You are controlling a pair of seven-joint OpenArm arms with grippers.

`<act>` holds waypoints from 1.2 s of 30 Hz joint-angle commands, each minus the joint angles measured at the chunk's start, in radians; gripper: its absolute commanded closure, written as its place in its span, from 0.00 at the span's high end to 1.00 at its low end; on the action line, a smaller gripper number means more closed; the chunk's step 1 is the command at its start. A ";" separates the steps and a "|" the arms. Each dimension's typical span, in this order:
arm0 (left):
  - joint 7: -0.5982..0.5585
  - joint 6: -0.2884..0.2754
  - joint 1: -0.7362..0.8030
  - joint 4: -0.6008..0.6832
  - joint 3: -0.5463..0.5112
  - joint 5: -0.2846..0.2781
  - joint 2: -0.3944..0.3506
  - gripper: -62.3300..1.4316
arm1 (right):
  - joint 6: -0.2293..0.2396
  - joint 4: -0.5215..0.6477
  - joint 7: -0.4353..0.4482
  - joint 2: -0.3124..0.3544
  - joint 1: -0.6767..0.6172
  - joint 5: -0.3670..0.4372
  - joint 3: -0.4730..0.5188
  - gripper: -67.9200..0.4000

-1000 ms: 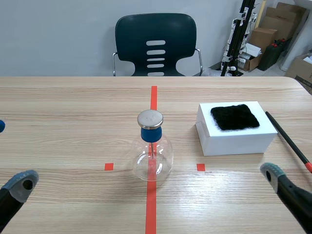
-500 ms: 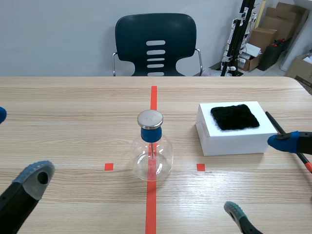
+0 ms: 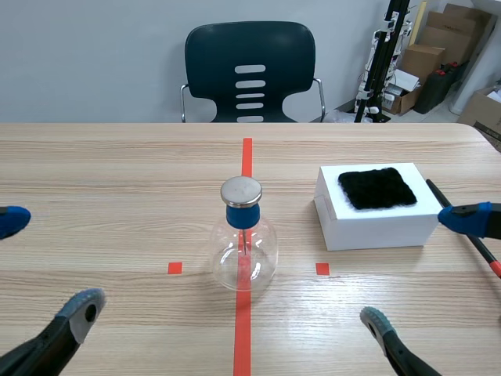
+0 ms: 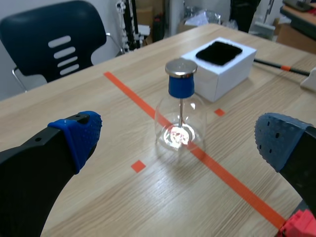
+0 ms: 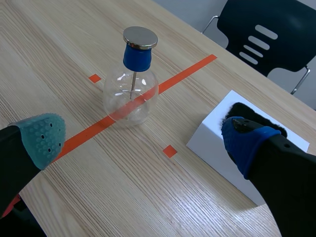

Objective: Do the electroscope experiment. return to the home posture

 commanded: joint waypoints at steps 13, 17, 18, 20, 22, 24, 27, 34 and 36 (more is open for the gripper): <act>-0.002 0.002 0.042 0.011 0.003 -0.006 0.002 1.00 | 0.000 0.007 0.019 0.005 -0.005 0.015 0.003 1.00; -0.002 0.002 0.044 0.011 0.003 -0.006 0.002 1.00 | 0.000 0.007 0.018 0.005 -0.005 0.015 0.003 1.00; -0.002 0.002 0.044 0.011 0.003 -0.006 0.002 1.00 | 0.000 0.007 0.019 0.005 -0.005 0.015 0.003 1.00; -0.002 0.002 0.044 0.011 0.003 -0.006 0.002 1.00 | 0.000 0.007 0.019 0.005 -0.005 0.015 0.003 1.00; -0.002 0.002 0.044 0.011 0.003 -0.006 0.002 1.00 | 0.000 0.007 0.019 0.005 -0.005 0.015 0.003 1.00; -0.002 0.002 0.044 0.011 0.003 -0.006 0.002 1.00 | 0.000 0.007 0.019 0.005 -0.005 0.015 0.003 1.00; -0.006 0.002 0.044 0.011 0.003 -0.006 0.002 1.00 | 0.000 0.007 0.019 0.005 -0.005 0.015 0.003 1.00; -0.006 0.002 0.043 0.011 0.003 -0.006 0.002 1.00 | 0.000 0.007 0.019 0.005 -0.005 0.015 0.003 1.00; -0.006 0.002 0.043 0.011 0.003 -0.006 0.002 1.00 | 0.000 0.007 0.019 0.005 -0.005 0.015 0.003 1.00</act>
